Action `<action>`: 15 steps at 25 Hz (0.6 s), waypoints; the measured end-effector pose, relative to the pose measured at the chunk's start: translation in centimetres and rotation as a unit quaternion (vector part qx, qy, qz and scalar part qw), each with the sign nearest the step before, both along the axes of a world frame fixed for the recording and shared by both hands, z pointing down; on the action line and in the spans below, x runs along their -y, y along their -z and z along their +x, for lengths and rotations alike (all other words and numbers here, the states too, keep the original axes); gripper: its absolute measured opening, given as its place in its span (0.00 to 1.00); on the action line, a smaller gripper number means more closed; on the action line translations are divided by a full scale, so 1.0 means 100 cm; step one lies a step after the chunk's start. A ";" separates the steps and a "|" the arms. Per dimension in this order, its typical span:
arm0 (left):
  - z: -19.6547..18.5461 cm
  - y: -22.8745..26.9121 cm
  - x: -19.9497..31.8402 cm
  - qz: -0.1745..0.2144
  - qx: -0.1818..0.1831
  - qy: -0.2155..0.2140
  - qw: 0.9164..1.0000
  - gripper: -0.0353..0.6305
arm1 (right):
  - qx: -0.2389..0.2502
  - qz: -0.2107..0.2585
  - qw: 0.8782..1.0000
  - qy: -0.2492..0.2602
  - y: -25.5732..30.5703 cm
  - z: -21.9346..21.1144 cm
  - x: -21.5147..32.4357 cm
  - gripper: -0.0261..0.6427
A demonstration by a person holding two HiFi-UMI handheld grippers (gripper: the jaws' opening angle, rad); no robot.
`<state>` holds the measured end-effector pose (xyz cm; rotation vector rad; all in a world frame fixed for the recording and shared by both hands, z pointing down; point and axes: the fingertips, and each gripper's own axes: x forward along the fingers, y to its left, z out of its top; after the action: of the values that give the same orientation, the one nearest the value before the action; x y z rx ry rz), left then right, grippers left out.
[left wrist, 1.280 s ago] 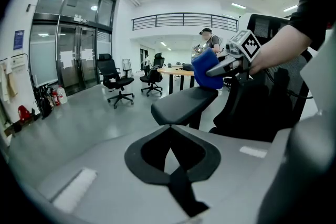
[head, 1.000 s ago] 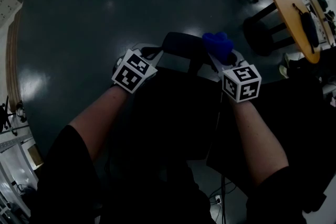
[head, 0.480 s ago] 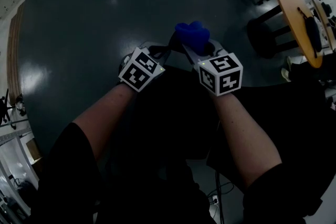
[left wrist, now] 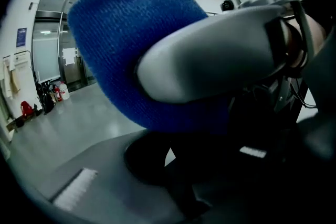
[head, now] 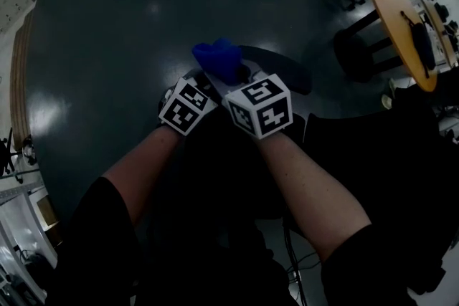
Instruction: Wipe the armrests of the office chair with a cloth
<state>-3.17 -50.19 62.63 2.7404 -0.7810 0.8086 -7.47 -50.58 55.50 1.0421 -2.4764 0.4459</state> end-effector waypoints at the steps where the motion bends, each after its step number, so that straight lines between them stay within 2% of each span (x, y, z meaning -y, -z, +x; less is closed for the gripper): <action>1: -0.005 0.001 -0.004 -0.002 -0.004 0.006 1.000 0.08 | 0.005 0.000 1.000 0.003 0.003 -0.008 -0.007 0.24; 4: -0.018 0.012 -0.022 -0.011 -0.023 0.022 0.999 0.08 | 0.030 0.002 1.000 -0.007 0.021 -0.014 -0.027 0.24; 7: -0.020 0.030 -0.051 -0.014 -0.038 0.019 0.999 0.08 | 0.066 -0.003 0.997 -0.034 0.047 -0.003 -0.050 0.24; 15: -0.011 0.099 -0.142 0.007 -0.096 -0.040 0.995 0.08 | 0.098 0.014 0.990 -0.103 0.100 0.033 -0.136 0.24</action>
<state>-4.31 -35.95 52.77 2.8246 -0.6431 0.5438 -4.15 -36.95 45.47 1.3320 -2.5599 0.6041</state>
